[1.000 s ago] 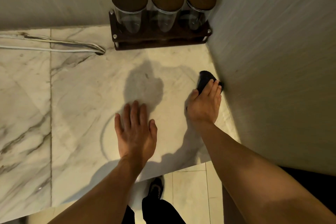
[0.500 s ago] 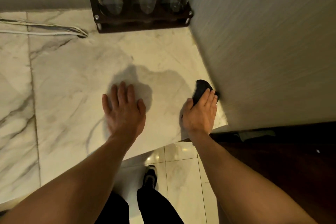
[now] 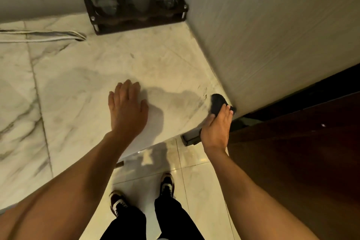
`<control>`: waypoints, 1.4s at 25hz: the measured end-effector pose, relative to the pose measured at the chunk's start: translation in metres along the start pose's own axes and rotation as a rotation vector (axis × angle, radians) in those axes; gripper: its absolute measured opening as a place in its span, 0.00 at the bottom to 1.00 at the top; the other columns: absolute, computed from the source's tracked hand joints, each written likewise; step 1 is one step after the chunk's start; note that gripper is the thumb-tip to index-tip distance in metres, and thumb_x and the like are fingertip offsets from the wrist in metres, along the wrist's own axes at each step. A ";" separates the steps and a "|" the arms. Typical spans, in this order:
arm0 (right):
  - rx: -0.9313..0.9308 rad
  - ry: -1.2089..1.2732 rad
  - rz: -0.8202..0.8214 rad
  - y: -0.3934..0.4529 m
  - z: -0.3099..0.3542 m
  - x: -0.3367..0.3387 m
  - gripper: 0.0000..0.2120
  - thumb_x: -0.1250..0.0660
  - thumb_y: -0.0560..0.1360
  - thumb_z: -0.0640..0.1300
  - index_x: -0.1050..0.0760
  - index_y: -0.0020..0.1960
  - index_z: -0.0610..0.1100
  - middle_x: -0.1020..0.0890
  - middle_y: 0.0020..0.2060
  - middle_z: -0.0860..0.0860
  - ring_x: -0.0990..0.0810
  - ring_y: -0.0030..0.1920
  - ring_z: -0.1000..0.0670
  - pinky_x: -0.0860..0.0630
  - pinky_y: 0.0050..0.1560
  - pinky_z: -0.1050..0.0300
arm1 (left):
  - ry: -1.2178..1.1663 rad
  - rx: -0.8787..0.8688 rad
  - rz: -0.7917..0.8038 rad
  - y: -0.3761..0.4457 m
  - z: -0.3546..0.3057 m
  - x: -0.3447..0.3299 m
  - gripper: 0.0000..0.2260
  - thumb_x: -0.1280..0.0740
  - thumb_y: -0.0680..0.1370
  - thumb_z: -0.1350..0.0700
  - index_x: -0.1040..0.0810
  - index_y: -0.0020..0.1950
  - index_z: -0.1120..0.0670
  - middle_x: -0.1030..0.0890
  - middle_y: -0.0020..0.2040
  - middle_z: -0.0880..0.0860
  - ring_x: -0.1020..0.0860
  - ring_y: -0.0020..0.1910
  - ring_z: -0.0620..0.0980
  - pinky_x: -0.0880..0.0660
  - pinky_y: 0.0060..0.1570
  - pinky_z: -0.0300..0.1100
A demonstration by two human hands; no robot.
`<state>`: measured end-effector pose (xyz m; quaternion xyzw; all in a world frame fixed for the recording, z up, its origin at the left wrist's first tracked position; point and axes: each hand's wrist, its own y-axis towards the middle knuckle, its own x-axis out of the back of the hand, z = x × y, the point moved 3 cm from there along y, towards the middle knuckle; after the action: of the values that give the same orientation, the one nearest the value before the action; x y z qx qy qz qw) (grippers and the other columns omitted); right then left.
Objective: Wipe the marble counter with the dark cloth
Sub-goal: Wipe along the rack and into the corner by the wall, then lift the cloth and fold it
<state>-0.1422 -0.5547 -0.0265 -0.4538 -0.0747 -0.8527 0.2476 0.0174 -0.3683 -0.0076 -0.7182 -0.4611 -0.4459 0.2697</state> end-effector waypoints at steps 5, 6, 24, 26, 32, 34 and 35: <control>-0.460 0.916 0.128 -0.030 -0.002 0.028 0.19 0.45 0.82 0.44 0.35 0.73 0.49 0.23 0.62 0.43 0.22 0.54 0.47 0.22 0.48 0.53 | -0.300 -0.001 0.089 -0.050 -0.037 0.011 0.23 0.39 0.78 0.55 0.35 0.73 0.56 0.31 0.72 0.57 0.35 0.71 0.56 0.41 0.71 0.49; -0.596 1.143 0.196 -0.038 -0.001 0.035 0.18 0.43 0.81 0.44 0.32 0.71 0.47 0.21 0.55 0.44 0.20 0.47 0.48 0.21 0.40 0.56 | -0.419 0.052 0.122 -0.058 -0.042 0.014 0.22 0.39 0.79 0.55 0.34 0.73 0.55 0.29 0.71 0.55 0.33 0.69 0.54 0.39 0.68 0.44; -0.776 1.192 1.401 -0.168 0.093 0.024 0.31 0.39 0.76 0.58 0.28 0.65 0.32 0.22 0.56 0.31 0.22 0.53 0.34 0.26 0.56 0.41 | -0.931 0.605 0.655 -0.112 0.041 0.125 0.07 0.30 0.75 0.53 0.23 0.42 0.55 0.21 0.40 0.54 0.26 0.38 0.50 0.32 0.36 0.39; -0.792 1.094 1.386 -0.172 0.102 0.008 0.30 0.37 0.75 0.59 0.23 0.62 0.35 0.22 0.59 0.32 0.22 0.55 0.34 0.25 0.55 0.41 | -0.996 0.669 0.555 -0.124 0.067 0.136 0.05 0.31 0.75 0.55 0.23 0.44 0.56 0.22 0.41 0.57 0.28 0.40 0.52 0.35 0.36 0.41; -0.576 0.845 1.275 -0.189 0.149 -0.054 0.19 0.31 0.72 0.37 0.27 0.61 0.35 0.18 0.54 0.37 0.19 0.54 0.40 0.19 0.40 0.50 | -1.237 0.945 0.101 -0.165 0.149 0.160 0.07 0.32 0.76 0.57 0.22 0.51 0.59 0.17 0.44 0.60 0.20 0.43 0.54 0.24 0.39 0.43; -0.440 0.699 1.248 -0.193 0.170 -0.074 0.13 0.34 0.75 0.34 0.26 0.59 0.35 0.18 0.49 0.39 0.19 0.47 0.44 0.21 0.33 0.56 | -1.260 0.982 0.013 -0.176 0.168 0.161 0.09 0.32 0.76 0.57 0.22 0.53 0.61 0.17 0.50 0.63 0.19 0.48 0.58 0.23 0.52 0.53; -0.370 0.632 1.227 -0.195 0.184 -0.084 0.10 0.35 0.76 0.33 0.25 0.57 0.36 0.18 0.47 0.40 0.19 0.45 0.45 0.22 0.33 0.58 | -1.297 0.984 -0.018 -0.181 0.178 0.160 0.10 0.32 0.77 0.56 0.22 0.54 0.61 0.17 0.52 0.63 0.19 0.50 0.59 0.23 0.56 0.56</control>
<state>-0.0631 -0.2916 0.0304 -0.1797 0.4154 -0.6489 0.6116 -0.0483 -0.0806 0.0495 -0.6292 -0.6745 0.3102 0.2302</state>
